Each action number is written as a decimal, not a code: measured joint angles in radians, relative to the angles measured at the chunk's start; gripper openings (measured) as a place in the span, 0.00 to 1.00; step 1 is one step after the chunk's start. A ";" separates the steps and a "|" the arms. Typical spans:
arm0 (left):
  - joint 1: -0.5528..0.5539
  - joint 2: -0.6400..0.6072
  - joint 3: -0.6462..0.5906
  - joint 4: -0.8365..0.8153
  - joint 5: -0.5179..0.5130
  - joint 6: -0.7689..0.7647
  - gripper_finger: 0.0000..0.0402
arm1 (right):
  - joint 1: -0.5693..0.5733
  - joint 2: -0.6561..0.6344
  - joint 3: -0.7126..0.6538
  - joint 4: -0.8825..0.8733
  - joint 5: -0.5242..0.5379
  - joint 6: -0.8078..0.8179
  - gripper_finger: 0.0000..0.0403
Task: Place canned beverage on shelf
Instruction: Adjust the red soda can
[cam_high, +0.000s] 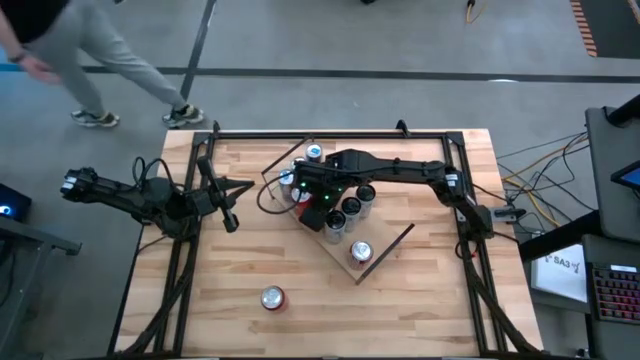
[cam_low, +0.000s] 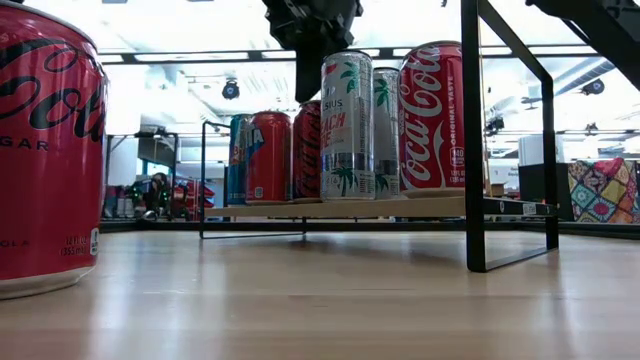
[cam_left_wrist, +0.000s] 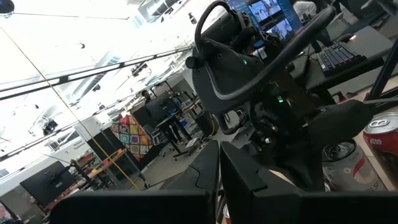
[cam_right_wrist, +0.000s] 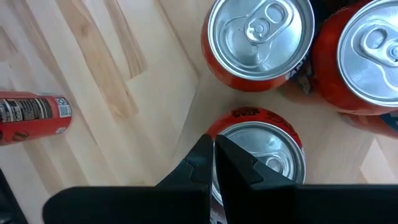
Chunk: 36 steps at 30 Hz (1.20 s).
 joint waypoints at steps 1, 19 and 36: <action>0.000 0.000 0.000 0.000 0.000 0.001 0.00 | 0.000 0.000 0.000 0.002 0.000 0.000 0.02; 0.000 0.000 0.000 0.000 0.000 0.001 0.00 | 0.000 0.000 -0.001 0.009 0.003 0.002 0.02; 0.000 0.000 0.000 0.000 0.000 0.001 0.00 | 0.000 -0.001 -0.018 0.065 0.028 0.002 0.02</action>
